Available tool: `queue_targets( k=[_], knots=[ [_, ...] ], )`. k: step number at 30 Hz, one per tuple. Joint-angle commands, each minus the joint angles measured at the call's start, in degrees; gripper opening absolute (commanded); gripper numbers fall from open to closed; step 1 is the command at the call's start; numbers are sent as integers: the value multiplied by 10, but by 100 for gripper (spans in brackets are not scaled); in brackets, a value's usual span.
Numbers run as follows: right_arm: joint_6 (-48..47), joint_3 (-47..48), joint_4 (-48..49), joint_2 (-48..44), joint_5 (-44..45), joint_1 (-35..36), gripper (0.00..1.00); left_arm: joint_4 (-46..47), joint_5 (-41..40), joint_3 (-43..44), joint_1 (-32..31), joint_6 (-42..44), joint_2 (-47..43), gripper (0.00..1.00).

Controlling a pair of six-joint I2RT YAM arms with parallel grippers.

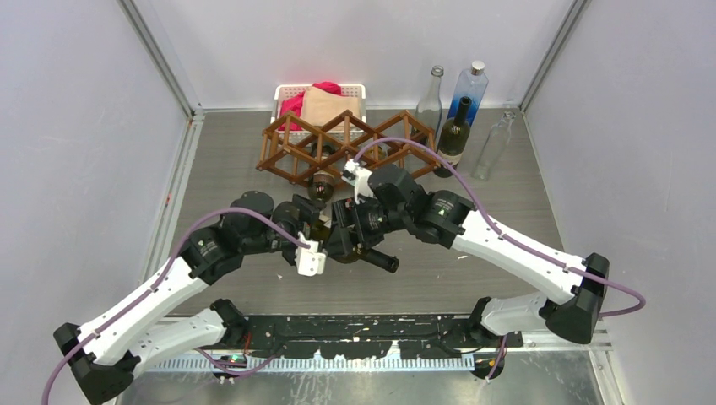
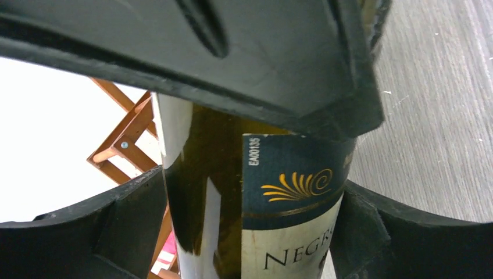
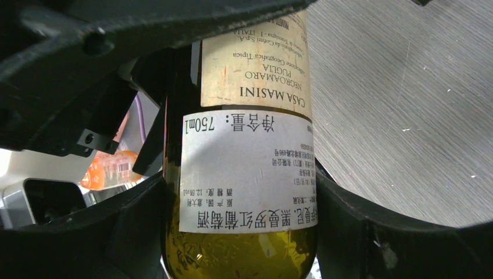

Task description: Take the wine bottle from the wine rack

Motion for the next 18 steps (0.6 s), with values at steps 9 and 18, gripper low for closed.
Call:
queue_targets(
  k=[9, 18],
  knots=[
    [-38, 36, 95, -54, 3, 12, 58, 73, -44, -10, -3, 11, -20, 11],
    [-103, 77, 3, -87, 134, 2, 100, 136, -81, 4, -2, -37, -19, 0]
  ],
)
